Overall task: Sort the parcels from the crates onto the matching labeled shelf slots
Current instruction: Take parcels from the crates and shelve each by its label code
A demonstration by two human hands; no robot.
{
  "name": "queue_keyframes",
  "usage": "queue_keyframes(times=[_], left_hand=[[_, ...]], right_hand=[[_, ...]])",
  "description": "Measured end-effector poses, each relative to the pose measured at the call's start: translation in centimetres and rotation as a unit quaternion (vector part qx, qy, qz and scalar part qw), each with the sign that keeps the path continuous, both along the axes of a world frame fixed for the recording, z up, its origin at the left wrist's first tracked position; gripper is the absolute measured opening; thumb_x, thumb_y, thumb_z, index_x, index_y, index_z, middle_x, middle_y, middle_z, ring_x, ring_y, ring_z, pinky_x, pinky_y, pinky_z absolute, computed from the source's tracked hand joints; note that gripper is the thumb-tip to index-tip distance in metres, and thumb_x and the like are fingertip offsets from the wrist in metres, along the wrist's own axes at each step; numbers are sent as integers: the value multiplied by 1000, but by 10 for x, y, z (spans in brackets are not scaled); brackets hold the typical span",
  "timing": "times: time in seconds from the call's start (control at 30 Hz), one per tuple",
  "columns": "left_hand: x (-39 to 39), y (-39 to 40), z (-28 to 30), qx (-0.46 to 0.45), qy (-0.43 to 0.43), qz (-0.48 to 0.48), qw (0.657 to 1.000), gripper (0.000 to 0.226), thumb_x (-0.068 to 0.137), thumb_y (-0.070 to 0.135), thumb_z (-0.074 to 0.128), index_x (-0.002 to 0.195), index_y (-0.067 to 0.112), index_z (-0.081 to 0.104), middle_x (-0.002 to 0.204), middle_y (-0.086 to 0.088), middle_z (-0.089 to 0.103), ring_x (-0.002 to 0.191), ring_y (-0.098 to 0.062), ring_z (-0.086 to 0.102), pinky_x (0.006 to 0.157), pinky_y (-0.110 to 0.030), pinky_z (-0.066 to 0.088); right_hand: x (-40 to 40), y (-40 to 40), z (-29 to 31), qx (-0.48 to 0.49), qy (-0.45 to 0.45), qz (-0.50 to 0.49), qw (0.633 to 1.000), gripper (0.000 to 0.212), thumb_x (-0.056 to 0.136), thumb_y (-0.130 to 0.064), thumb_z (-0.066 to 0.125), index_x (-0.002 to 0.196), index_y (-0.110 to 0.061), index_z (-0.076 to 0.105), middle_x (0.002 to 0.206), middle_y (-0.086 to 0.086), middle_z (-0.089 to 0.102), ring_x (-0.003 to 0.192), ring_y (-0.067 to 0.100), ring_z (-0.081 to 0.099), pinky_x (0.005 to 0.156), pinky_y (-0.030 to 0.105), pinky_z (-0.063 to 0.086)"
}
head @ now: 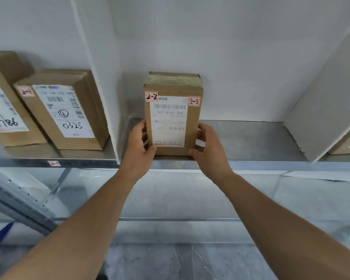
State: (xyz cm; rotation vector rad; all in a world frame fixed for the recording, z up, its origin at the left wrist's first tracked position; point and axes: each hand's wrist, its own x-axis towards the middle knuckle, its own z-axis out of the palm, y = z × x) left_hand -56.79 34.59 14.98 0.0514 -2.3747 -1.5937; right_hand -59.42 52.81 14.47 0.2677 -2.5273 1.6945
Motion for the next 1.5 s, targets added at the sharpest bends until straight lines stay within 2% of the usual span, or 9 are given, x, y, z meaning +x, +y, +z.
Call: queue_keyframes(times=[0.23,0.5,0.63,0.8,0.93,1.1,1.23,1.4,1.5], left_hand=[[-13,3,4,7,-21,0,1000,70,89,-11,48,142,26,22,144,5,38,130,-5,35,111,-29,34],[-17,0,4,12,-30,-6,999,80,84,-15,50,143,28,18,143,5,36,127,-6,35,106,-26,37],[-12,-3,4,23,-37,2,999,90,76,-17,52,144,32,18,148,4,31,136,-14,32,109,-39,38],[25,10,17,-54,-62,23,996,71,83,-6,57,140,27,29,148,2,29,136,-17,32,100,-23,34],[81,23,29,-194,-64,26,978,45,95,21,53,138,24,40,143,3,42,129,-16,43,106,-32,39],[152,37,36,-327,-59,100,938,38,96,37,48,131,24,52,134,5,53,123,-14,46,98,-26,38],[206,31,25,-359,-83,135,920,32,90,30,56,116,14,64,113,-6,66,103,-28,60,83,-39,50],[270,9,10,-384,-151,203,888,35,76,33,58,97,8,70,89,-11,69,75,-35,64,60,-41,53],[301,-7,2,-383,-187,240,872,43,80,40,49,101,9,68,92,-11,68,75,-35,63,58,-40,53]], right_hand=[[-18,-6,-3,-4,-12,-9,1000,63,82,7,56,133,-26,39,133,-2,47,119,15,53,87,38,56],[-18,-7,-2,18,-2,-16,1000,63,82,5,57,135,-22,37,134,-1,44,119,14,51,91,33,54],[-6,-1,6,99,27,-29,994,61,83,-6,65,137,-17,38,135,1,39,115,11,46,97,26,44],[33,13,18,232,79,-57,968,43,87,-10,62,127,-18,51,132,0,42,106,17,56,86,30,50],[71,15,27,296,139,-3,945,29,86,-8,60,114,-15,61,118,2,54,99,21,59,71,35,53],[119,1,36,349,189,88,914,23,90,-14,58,112,-15,64,115,4,59,102,23,60,71,30,49],[152,-19,34,382,199,165,887,29,93,-14,53,121,-14,60,119,6,57,106,24,57,77,31,48],[189,-50,22,409,208,266,847,29,92,-16,49,119,-11,57,119,7,53,108,26,51,74,34,43],[210,-76,21,398,209,324,833,25,70,-12,74,93,-8,66,92,9,60,81,30,61,52,29,38]])
